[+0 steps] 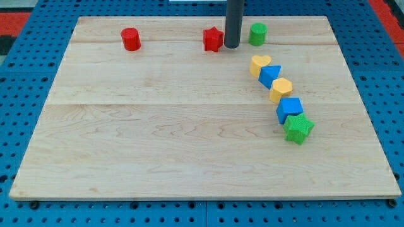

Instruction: Bring the green star at the right side of the blue triangle

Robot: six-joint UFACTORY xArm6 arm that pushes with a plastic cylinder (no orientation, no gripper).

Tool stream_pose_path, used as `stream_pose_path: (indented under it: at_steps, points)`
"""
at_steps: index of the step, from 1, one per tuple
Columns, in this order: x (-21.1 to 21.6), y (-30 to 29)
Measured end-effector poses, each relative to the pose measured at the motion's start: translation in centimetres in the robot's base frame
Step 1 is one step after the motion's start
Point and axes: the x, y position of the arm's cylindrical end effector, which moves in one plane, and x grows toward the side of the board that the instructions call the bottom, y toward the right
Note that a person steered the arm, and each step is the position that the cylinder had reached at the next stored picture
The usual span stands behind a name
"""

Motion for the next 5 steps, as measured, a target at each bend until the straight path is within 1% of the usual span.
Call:
stream_pose_path:
  at_steps: [3, 5]
  points:
    - [0.1, 2.0]
    - [2.8, 1.8]
